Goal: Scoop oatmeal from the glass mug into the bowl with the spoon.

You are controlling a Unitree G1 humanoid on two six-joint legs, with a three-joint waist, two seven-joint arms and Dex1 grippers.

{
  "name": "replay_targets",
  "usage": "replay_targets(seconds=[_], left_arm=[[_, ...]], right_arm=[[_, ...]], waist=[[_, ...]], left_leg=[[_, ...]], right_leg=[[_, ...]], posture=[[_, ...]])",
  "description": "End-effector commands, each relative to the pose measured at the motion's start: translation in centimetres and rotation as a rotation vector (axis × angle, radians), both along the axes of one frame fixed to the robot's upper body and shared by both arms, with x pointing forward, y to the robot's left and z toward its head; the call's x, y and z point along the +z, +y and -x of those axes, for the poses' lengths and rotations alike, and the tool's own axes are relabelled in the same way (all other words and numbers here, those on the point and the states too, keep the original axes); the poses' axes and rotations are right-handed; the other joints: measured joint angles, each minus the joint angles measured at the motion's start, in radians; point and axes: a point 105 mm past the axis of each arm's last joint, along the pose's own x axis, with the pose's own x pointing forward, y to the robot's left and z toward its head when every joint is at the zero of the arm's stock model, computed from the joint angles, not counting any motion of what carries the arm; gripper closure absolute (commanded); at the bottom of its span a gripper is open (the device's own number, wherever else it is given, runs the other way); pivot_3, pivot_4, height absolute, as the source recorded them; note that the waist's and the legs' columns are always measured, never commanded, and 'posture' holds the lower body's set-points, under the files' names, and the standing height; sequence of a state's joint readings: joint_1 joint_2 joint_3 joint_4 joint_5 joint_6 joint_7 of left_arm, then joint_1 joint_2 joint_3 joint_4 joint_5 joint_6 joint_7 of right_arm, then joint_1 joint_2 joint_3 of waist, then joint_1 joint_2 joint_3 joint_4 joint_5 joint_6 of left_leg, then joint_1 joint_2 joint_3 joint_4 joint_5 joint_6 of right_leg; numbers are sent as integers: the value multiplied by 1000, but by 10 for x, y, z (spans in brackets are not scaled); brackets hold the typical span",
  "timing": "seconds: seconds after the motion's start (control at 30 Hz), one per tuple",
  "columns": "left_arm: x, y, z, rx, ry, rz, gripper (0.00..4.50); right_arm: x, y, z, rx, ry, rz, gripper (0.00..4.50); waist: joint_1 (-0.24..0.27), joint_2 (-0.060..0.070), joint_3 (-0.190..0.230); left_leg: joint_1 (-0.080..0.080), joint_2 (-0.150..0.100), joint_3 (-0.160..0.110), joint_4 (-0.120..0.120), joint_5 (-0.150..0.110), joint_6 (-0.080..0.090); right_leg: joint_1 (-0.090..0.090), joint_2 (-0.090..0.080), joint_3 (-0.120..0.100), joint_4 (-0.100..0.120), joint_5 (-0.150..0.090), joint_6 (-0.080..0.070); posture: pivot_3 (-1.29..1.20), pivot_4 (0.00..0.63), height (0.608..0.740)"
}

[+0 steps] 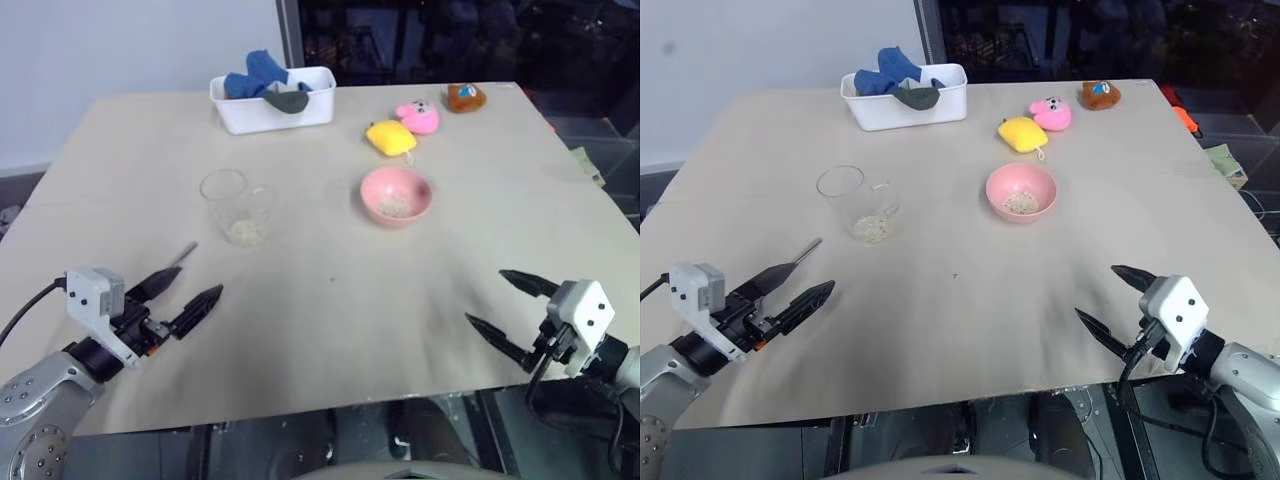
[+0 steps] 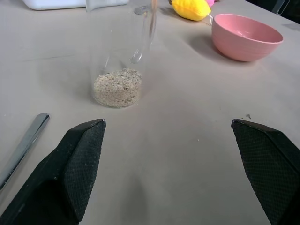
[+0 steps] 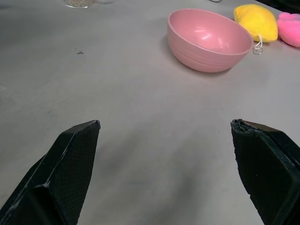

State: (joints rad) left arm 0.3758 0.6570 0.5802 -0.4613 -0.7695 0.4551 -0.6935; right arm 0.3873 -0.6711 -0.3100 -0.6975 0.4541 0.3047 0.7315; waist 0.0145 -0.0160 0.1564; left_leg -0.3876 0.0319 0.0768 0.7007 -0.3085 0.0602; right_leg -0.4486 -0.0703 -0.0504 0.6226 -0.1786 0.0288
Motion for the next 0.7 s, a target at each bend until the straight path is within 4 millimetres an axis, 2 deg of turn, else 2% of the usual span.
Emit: replay_targets(seconds=[0.03,0.13,0.27,0.33,0.47,0.6,0.7], left_arm=[[10,-1,-6,10,-37,25,15],[17,-2,-23,104,-70,87,15],[21,1,-33,187,-81,102,15],[21,7,-39,237,-79,77,15],[24,32,-43,279,-30,22,15],[21,71,-40,281,117,-108,15],[21,86,-43,200,203,-174,15]], right_arm=[[13,7,0,19,-54,-33,0],[21,21,-7,51,-96,-106,0],[30,37,-11,92,-160,-149,0],[36,52,-10,174,-180,-174,0],[56,81,0,402,-206,-221,0],[69,92,8,532,-220,-227,0],[73,97,13,583,-228,-221,0]], waist=[[0,0,0],[1,-1,0],[-1,-1,0],[-2,-1,0],[-2,-1,0],[-2,-3,3],[2,-1,4]], left_leg=[[0,0,0,0,0,0],[0,0,0,0,0,0],[2,0,0,0,0,0],[2,0,0,0,0,0],[2,0,1,0,0,0],[2,0,0,0,0,0],[1,0,1,0,0,-1]], right_leg=[[0,0,0,0,0,0],[1,0,0,0,0,0],[2,1,0,1,0,0],[1,1,1,1,0,0],[1,1,1,1,0,0],[1,2,0,2,0,0],[1,1,-1,1,0,0]], posture=[[0,150,740],[0,150,740],[0,150,740],[0,150,740],[0,150,740],[0,150,740],[0,150,740]])
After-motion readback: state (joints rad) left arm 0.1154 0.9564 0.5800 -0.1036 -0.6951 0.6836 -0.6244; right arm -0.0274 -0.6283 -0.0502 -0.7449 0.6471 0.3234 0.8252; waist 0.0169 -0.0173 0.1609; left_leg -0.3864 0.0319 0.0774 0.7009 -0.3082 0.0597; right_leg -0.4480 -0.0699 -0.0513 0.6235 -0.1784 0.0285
